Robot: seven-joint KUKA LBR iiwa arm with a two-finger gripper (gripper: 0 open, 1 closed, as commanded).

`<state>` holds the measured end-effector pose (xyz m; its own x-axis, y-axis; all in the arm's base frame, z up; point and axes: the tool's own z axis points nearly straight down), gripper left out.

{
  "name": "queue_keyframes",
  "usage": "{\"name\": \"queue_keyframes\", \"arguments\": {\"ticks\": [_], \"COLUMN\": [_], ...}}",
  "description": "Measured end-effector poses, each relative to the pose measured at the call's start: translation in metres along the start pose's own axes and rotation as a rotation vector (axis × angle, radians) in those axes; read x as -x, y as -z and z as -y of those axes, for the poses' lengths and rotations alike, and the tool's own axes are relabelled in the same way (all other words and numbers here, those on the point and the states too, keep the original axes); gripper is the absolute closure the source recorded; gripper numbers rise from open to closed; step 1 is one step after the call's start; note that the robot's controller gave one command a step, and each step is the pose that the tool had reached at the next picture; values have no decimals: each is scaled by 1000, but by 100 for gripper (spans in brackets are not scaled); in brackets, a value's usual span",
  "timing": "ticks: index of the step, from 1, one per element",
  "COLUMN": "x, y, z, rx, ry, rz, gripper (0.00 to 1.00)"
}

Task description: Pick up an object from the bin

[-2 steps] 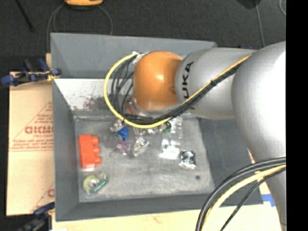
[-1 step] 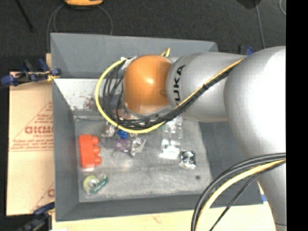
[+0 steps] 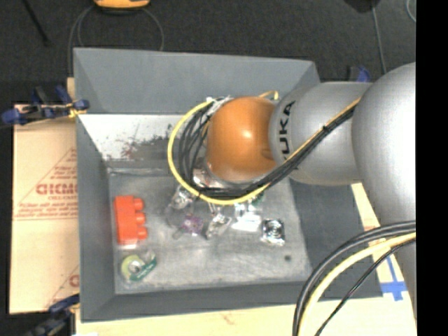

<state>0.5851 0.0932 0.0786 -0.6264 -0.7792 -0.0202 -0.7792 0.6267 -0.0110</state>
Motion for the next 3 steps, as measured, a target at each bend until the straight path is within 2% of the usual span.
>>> {"name": "queue_keyframes", "arguments": {"ticks": [1, 2, 3], "x": [-7, -4, -3], "y": [2, 83, 99], "z": [3, 7, 9], "rx": [5, 2, 6], "ry": [-2, -7, -12], "rz": [-29, -11, -15], "gripper": [100, 100, 100]}}
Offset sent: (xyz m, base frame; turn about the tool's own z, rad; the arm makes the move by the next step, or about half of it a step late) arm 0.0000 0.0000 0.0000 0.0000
